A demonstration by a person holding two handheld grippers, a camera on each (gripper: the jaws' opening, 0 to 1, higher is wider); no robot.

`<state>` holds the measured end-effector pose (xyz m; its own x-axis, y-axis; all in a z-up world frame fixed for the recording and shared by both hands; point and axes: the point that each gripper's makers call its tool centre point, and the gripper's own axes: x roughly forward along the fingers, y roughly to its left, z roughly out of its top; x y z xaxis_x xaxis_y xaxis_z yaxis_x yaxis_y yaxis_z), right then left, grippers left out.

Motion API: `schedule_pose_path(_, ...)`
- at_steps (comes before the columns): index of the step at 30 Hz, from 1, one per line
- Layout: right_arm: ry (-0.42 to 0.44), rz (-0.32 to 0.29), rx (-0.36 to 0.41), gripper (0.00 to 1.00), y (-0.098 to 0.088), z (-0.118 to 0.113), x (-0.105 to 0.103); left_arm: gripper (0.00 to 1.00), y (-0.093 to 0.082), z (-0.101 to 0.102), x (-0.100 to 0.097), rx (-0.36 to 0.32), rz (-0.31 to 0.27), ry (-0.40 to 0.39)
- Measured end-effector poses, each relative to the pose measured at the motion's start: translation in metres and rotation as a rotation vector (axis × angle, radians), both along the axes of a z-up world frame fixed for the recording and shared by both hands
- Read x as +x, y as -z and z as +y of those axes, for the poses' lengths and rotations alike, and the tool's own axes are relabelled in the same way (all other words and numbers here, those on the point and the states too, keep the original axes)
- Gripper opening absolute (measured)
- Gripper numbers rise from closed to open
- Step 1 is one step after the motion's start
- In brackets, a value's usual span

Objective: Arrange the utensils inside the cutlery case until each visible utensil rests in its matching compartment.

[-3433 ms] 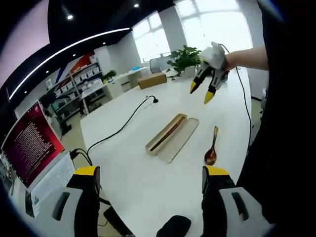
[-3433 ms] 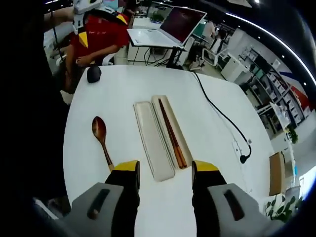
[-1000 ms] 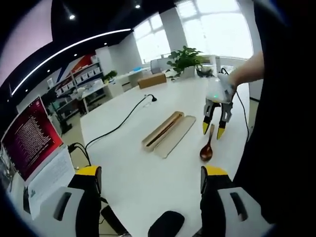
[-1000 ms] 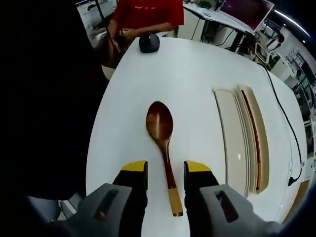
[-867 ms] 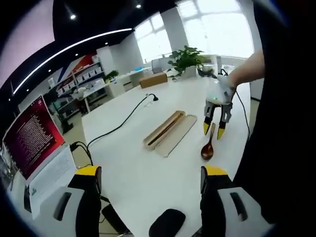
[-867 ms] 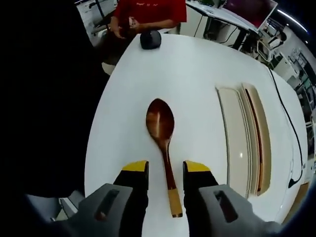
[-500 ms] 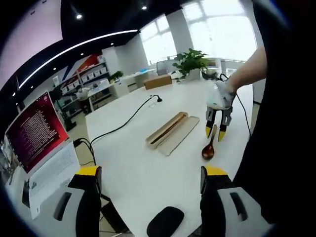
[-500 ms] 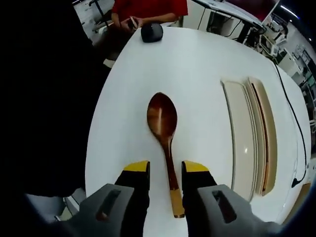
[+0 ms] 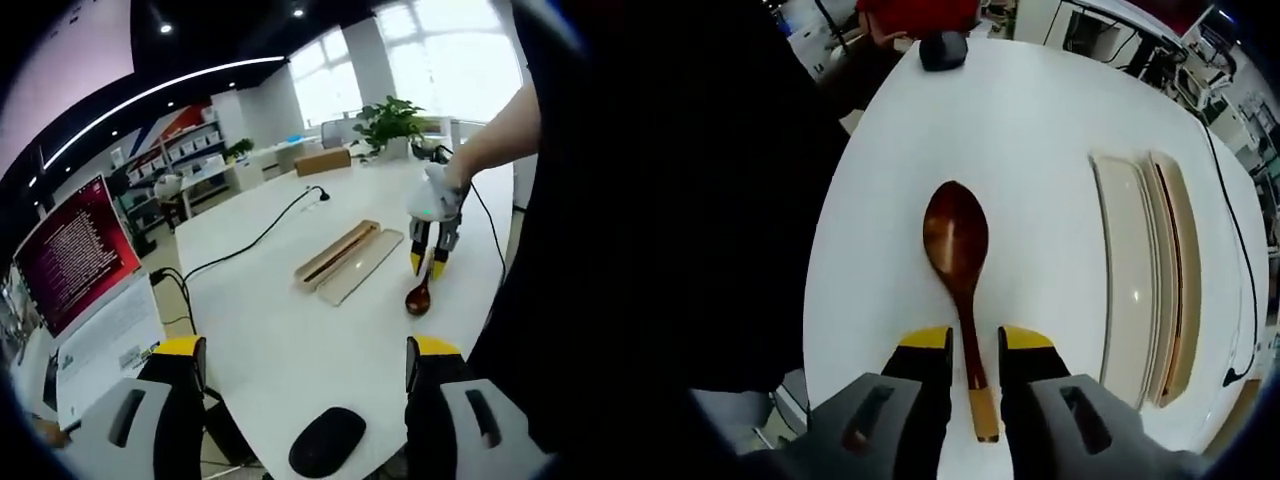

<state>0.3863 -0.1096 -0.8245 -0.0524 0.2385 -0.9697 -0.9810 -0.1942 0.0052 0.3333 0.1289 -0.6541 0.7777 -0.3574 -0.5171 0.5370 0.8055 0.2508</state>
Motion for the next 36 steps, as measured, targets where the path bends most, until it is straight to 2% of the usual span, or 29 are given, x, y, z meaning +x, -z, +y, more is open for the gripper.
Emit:
schedule_pose_path(4,-0.014,-0.002,-0.034,0.09,0.001,0.002,0.001,0.84,-0.004,-0.002,-0.005,-0.01,-0.008,-0.012)
schedule_pose_path(7,0.008,-0.001,-0.026,0.02,0.001,0.003,0.006,0.84,-0.003,0.0,-0.008,-0.011,-0.005,-0.023)
schedule_pose_path(13,0.056,0.062,-0.018,0.01,0.0,0.004,0.007,0.84,-0.004,0.006,-0.013,-0.016,-0.005,-0.04)
schedule_pose_path(16,0.04,0.064,-0.037,0.01,0.001,0.005,0.005,0.84,-0.006,0.007,-0.013,-0.013,-0.006,-0.045)
schedule_pose_path(26,0.024,0.059,-0.158,0.01,0.002,0.006,0.004,0.84,-0.017,0.012,-0.007,0.003,-0.022,-0.038)
schedule_pose_path(28,-0.027,0.031,-0.209,0.01,0.002,0.005,0.004,0.84,-0.016,0.013,-0.009,0.014,-0.015,-0.035)
schedule_pose_path(31,-0.096,0.005,-0.245,0.01,0.003,0.006,0.003,0.84,-0.016,0.014,-0.01,0.019,-0.01,-0.039)
schedule_pose_path(35,-0.051,0.014,-0.273,0.01,0.003,0.006,0.004,0.84,-0.015,0.017,-0.014,0.015,-0.01,-0.063)
schedule_pose_path(36,-0.022,0.017,-0.304,0.01,0.002,0.001,0.002,0.84,-0.014,0.017,-0.015,0.016,-0.008,-0.065)
